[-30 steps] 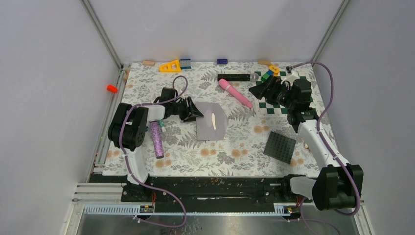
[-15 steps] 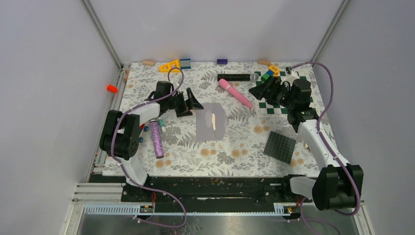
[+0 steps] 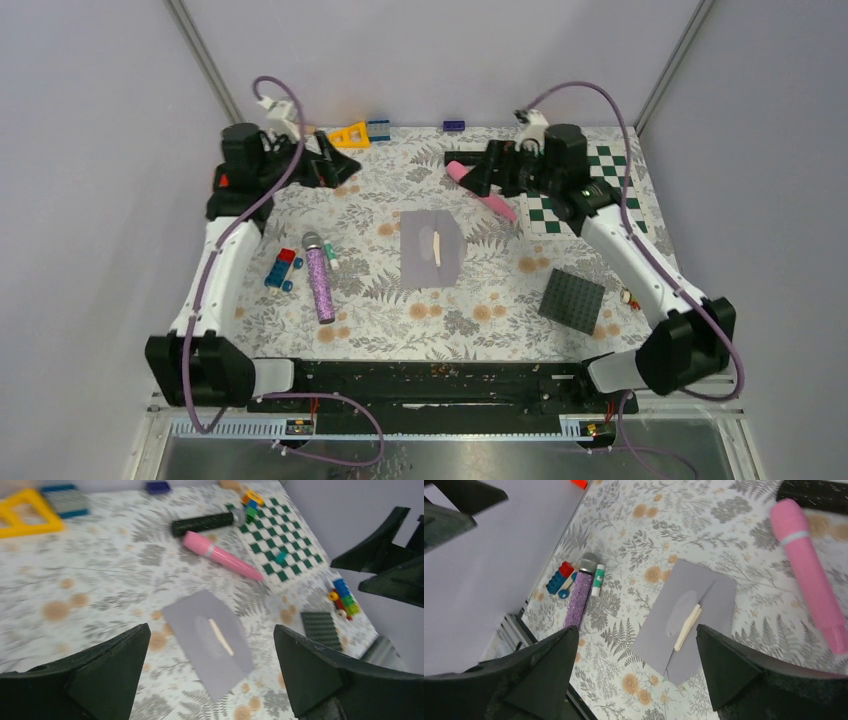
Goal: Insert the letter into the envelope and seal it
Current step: Place the envelope at the center of the board.
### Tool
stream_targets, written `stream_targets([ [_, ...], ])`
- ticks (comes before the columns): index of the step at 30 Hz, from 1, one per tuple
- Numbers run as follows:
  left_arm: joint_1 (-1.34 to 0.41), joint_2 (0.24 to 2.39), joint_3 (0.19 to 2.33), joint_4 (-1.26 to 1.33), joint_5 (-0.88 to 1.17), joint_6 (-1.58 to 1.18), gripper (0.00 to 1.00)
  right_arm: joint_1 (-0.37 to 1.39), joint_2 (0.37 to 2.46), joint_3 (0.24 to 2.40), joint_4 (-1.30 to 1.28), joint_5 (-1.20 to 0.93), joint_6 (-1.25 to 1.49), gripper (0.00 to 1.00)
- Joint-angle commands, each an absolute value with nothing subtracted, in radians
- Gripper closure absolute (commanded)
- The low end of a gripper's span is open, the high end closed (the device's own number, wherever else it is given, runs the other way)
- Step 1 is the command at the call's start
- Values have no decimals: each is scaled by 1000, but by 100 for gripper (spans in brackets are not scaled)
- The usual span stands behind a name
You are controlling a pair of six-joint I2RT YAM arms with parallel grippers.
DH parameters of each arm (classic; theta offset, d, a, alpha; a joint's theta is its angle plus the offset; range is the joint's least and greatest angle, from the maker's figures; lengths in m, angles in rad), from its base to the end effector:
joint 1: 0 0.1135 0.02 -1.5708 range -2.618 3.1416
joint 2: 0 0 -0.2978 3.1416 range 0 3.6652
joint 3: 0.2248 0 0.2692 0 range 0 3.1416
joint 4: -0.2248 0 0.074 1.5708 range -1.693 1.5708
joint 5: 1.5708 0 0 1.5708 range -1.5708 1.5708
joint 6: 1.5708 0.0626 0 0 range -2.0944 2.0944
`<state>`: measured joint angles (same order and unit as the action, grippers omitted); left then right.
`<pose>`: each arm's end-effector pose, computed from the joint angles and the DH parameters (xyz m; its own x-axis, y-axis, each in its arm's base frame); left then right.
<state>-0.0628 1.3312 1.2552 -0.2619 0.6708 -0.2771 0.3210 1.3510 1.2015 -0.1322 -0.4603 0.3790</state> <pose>0.3285 -0.0597 0.4019 -0.4918 -0.1838 -0.8511 0.5198 0.7222 -0.4563 0.3219 0.1363 0.3882 -0.4995 0.1833 -0.8467 -0.5412 0.6972 0.4701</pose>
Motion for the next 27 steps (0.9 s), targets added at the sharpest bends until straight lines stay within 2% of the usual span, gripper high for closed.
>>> stream_targets([
  [1,105,1207,1222,-390,710,-153,1,454,1503,1432,-345,-403,238,6],
  [10,364,988,1116,-604,725,55,1,733,1927,1965,-632,-300,134,6],
  [16,418,895,1075,-636,707,73,1,842,2205,2294,-738,-217,152,6],
  [27,533,893,1024,-586,796,26,1,893,2407,2432,-785,-188,228,10],
])
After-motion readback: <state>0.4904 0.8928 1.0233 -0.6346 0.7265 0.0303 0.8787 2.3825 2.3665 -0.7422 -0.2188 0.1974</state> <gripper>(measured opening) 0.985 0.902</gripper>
